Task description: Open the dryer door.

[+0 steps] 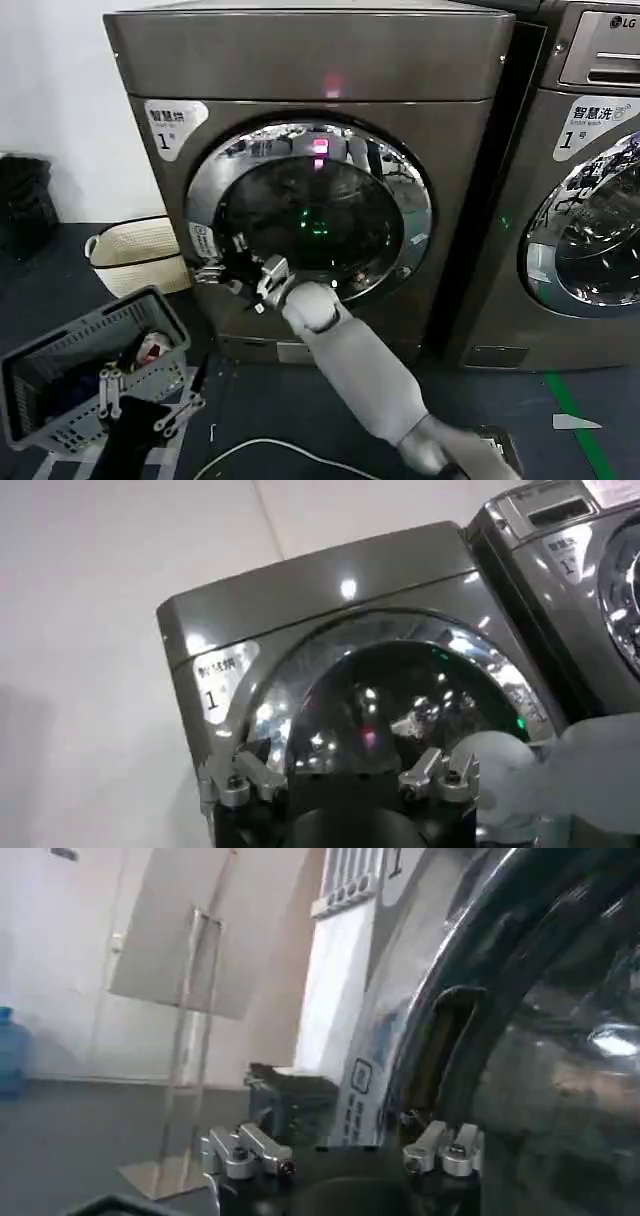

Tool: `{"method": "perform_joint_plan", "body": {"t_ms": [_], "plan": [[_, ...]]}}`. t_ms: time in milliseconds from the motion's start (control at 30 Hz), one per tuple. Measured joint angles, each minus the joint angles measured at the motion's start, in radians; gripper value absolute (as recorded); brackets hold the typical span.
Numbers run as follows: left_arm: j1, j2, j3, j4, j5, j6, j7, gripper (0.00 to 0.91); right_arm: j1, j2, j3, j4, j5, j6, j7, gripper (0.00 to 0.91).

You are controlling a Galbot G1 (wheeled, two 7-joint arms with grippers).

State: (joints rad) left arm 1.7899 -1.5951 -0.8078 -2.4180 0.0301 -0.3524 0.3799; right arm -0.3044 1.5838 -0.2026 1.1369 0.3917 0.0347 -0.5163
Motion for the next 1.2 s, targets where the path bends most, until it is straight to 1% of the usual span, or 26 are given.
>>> {"method": "perform_joint_plan", "body": {"t_ms": [167, 233, 433, 500, 533, 733, 967, 1100, 1200], "plan": [[-0.001, 0.000, 0.001, -0.008, -0.016, 0.014, 0.000, 0.907, -0.002, -0.030, -0.012, 0.006, 0.033, 0.019, -0.061, 0.907], [-0.005, 0.001, 0.001, -0.009, -0.015, 0.015, 0.000, 0.907, -0.003, -0.042, -0.018, 0.012, 0.051, 0.035, -0.079, 0.907], [-0.013, 0.009, -0.028, 0.008, -0.037, 0.014, -0.002, 0.907, -0.008, -0.108, -0.056, 0.059, 0.134, 0.087, -0.150, 0.907], [-0.019, 0.014, -0.049, 0.015, -0.049, 0.014, -0.002, 0.907, -0.008, -0.131, -0.059, 0.069, 0.169, 0.114, -0.196, 0.907], [-0.024, 0.017, -0.062, 0.022, -0.056, 0.015, -0.003, 0.907, -0.009, -0.143, -0.060, 0.076, 0.179, 0.118, -0.221, 0.907], [-0.051, 0.030, -0.156, 0.056, -0.051, 0.039, -0.024, 0.907, -0.030, -0.204, -0.075, 0.128, 0.252, 0.113, -0.359, 0.907], [-0.086, 0.048, -0.264, 0.089, -0.132, 0.098, -0.025, 0.907, -0.053, -0.255, -0.072, 0.187, 0.283, 0.111, -0.462, 0.907], [-0.114, 0.064, -0.322, 0.109, -0.199, 0.142, -0.023, 0.907, -0.071, -0.290, -0.064, 0.234, 0.303, 0.094, -0.531, 0.907], [-0.134, 0.080, -0.355, 0.125, -0.231, 0.158, -0.023, 0.907, -0.086, -0.317, -0.055, 0.273, 0.309, 0.085, -0.571, 0.907]]}}
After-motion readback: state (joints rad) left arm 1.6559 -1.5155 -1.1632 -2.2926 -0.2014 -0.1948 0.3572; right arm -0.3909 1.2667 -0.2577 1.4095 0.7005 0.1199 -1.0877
